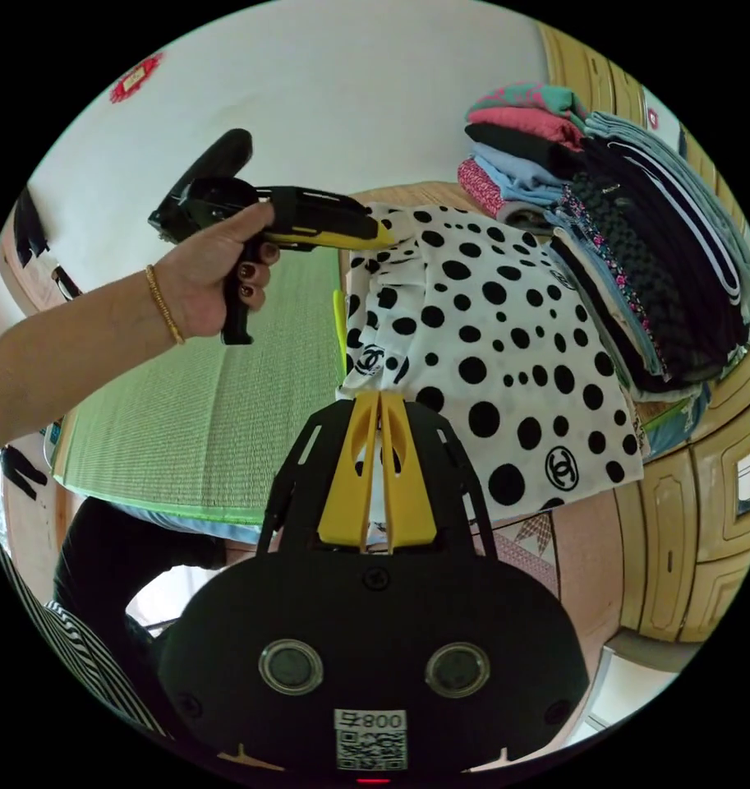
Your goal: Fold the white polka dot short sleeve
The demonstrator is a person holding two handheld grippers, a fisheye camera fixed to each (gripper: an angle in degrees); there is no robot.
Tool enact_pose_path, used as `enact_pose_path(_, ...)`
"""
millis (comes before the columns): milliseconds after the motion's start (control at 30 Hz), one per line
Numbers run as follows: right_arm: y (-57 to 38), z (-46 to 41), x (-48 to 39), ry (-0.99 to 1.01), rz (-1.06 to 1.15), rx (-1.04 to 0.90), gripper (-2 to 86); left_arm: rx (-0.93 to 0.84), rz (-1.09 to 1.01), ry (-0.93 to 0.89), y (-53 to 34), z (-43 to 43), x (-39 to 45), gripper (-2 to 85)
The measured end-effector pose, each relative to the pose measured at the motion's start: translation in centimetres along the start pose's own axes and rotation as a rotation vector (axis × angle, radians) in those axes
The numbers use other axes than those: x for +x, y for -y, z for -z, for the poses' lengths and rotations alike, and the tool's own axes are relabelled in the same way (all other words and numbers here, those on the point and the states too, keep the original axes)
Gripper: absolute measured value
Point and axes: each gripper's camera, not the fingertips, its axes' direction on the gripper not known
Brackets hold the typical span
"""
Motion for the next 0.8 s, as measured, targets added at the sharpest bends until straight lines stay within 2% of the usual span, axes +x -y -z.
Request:
enact_pose_path(67,0.1,-0.6,0.0,-0.003,0.003,-0.015,0.1,-0.02,-0.006,0.013,-0.1,-0.2,-0.6,0.1)
enact_pose_path(233,-0.4,0.4,0.6,-0.042,-0.009,0.006,0.1,0.056,-0.026,-0.143,-3.8,3.8,-2.6,0.1)
enact_pose_path(367,-1.7,2.6,2.9,-0.173,-0.06,0.062,0.1,0.038,0.035,-0.191,-9.0,6.4,-5.4,0.1)
enact_pose_path(467,-2.9,3.7,7.5,-0.253,-0.183,0.095,0.0,0.046,0.105,-0.291,-12.8,7.4,-6.5,0.2)
enact_pose_path(567,-3.5,2.8,13.1,-0.205,-0.296,0.034,0.0,-0.004,0.073,-0.364,-14.2,6.3,-4.8,0.4)
enact_pose_path(633,-3.5,2.9,14.4,-0.106,-0.289,0.034,0.0,-0.052,0.017,-0.407,-13.8,4.8,-2.8,0.6)
enact_pose_path(800,-3.3,3.6,12.0,0.072,-0.119,0.078,0.1,-0.006,-0.098,-0.385,-10.0,4.0,0.3,2.8)
